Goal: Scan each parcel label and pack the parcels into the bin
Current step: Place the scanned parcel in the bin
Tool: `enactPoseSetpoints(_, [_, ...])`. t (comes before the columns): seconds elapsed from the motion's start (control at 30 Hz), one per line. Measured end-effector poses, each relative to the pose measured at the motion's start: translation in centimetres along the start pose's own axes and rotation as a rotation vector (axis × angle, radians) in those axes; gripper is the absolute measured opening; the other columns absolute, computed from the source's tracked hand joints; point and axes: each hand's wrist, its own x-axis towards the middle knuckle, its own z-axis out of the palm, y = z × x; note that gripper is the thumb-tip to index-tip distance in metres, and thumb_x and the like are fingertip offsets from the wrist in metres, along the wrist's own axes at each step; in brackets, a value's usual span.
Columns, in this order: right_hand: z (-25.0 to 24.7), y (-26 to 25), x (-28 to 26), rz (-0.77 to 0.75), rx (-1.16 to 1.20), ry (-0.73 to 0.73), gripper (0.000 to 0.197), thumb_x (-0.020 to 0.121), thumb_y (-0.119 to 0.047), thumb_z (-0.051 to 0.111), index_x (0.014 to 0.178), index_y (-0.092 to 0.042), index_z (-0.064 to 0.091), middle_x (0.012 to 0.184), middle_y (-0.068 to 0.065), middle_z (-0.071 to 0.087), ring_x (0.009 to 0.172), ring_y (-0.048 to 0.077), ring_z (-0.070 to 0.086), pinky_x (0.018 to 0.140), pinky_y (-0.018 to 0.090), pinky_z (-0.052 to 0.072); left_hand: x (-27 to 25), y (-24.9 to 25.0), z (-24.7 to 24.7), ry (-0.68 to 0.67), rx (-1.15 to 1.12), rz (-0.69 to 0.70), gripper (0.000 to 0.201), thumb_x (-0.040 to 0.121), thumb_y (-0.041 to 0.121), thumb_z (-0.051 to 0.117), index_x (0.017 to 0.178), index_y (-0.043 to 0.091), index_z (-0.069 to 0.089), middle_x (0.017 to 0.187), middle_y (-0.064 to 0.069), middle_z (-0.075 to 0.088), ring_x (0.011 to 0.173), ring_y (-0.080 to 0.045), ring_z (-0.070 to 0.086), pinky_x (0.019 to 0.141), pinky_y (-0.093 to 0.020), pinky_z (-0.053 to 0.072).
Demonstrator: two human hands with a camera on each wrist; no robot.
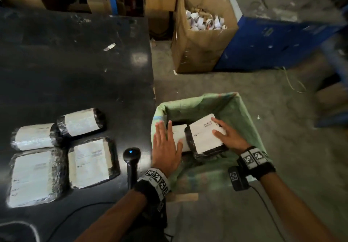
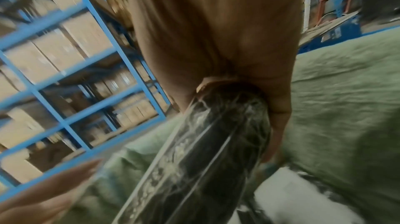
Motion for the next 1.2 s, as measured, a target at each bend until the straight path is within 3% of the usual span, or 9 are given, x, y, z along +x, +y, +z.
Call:
enactPoseSetpoints(0.17, [-3.0,4.3,5.4,0.267,-0.311,-0.095,0.055,0.098,-0.018,0.056,0.150,-0.018,0.039,0.154,0.015,0.040,0.137,0.032,0.043,0.108,0.031,0.035,0.1,-0.2,2.7,0.008,0.114,-0.041,0.076,0.097,0.041,0.029,0.159,0.000,0.011,0.168,-0.018,0.002,0.157,-0.031,0.001,0.125,-0.049,0.020])
enactPoseSetpoints(0.33, [-3.1,6.9,9.4,0.278,-0.290,-0.096,0.057,0.099,-0.020,0.055,0.152,-0.022,0.035,0.158,0.011,0.032,0.143,0.031,0.035,0.112,0.030,0.030,-0.5,-1.4,3.0,0.016,0.071,0.017,0.074,0.099,0.029,0.040,0.158,-0.005,0.011,0.167,-0.022,-0.001,0.156,-0.033,-0.004,0.125,-0.052,0.017])
enactPoseSetpoints(0.47, [-1.1,8.6,12.0,0.227,-0.182,-0.055,0.056,0.098,-0.013,0.055,0.150,-0.023,0.038,0.155,0.012,0.038,0.141,0.031,0.038,0.108,0.028,0.033,-0.5,-1.6,3.4,0.047,0.073,0.024,0.072,0.099,0.026,0.042,0.157,-0.006,0.012,0.167,-0.023,0.000,0.156,-0.033,-0.002,0.126,-0.050,0.015])
enactPoseSetpoints(0.57, [1.0,10.7,13.1,0.207,-0.208,-0.012,0.060,0.096,-0.004,0.054,0.149,-0.028,0.038,0.154,0.013,0.040,0.138,0.034,0.043,0.110,0.035,0.037,-0.1,-1.8,3.5,0.072,0.097,0.045,0.073,0.097,0.023,0.048,0.156,-0.007,0.016,0.167,-0.025,0.004,0.156,-0.035,0.001,0.126,-0.049,0.015])
enactPoseSetpoints(0.67, [2.8,14.4,14.1,0.324,-0.354,0.000,0.072,0.094,-0.006,0.048,0.153,-0.039,0.026,0.154,0.016,0.038,0.129,0.040,0.049,0.106,0.039,0.044,0.3,-2.2,3.7,0.062,0.115,0.042,0.075,0.096,0.024,0.051,0.156,-0.006,0.017,0.167,-0.025,0.004,0.156,-0.036,0.000,0.124,-0.053,0.019])
enactPoseSetpoints(0.8, [4.2,16.8,14.7,0.454,-0.517,-0.083,0.077,0.091,-0.015,0.047,0.156,-0.038,0.012,0.157,0.021,0.021,0.141,0.040,0.032,0.117,0.037,0.030,0.3,-2.4,3.8,0.053,0.089,0.049,0.077,0.095,0.027,0.050,0.157,-0.003,0.016,0.168,-0.022,0.001,0.156,-0.036,-0.003,0.124,-0.055,0.019])
enactPoseSetpoints(1.0, [1.9,8.8,13.7,0.402,-0.440,-0.072,0.058,0.096,-0.035,0.052,0.151,-0.022,0.039,0.154,0.013,0.041,0.137,0.033,0.044,0.113,0.034,0.035,0.9,-3.0,2.9,-0.008,-0.014,0.100,0.075,0.094,0.028,0.049,0.158,0.001,0.021,0.168,-0.020,0.002,0.156,-0.035,-0.002,0.125,-0.053,0.018])
enactPoseSetpoints(1.1, [0.6,1.0,9.8,0.260,-0.201,0.006,0.053,0.098,-0.038,0.052,0.148,-0.020,0.044,0.140,0.011,0.057,0.127,0.027,0.055,0.108,0.036,0.041,1.3,-4.4,0.0,-0.086,-0.215,0.133,0.072,0.090,0.029,0.049,0.155,0.005,0.031,0.165,-0.015,0.025,0.153,-0.029,0.022,0.124,-0.045,0.026])
enactPoseSetpoints(1.2, [2.2,-5.7,4.5,0.047,-0.026,0.104,0.045,0.096,-0.043,0.054,0.140,-0.031,0.052,0.119,0.001,0.067,0.111,0.015,0.062,0.098,0.031,0.047,1.4,-6.7,-4.7,-0.058,-0.306,0.108,0.058,0.093,0.038,0.050,0.147,0.015,0.048,0.144,-0.008,0.056,0.132,-0.025,0.052,0.113,-0.032,0.038])
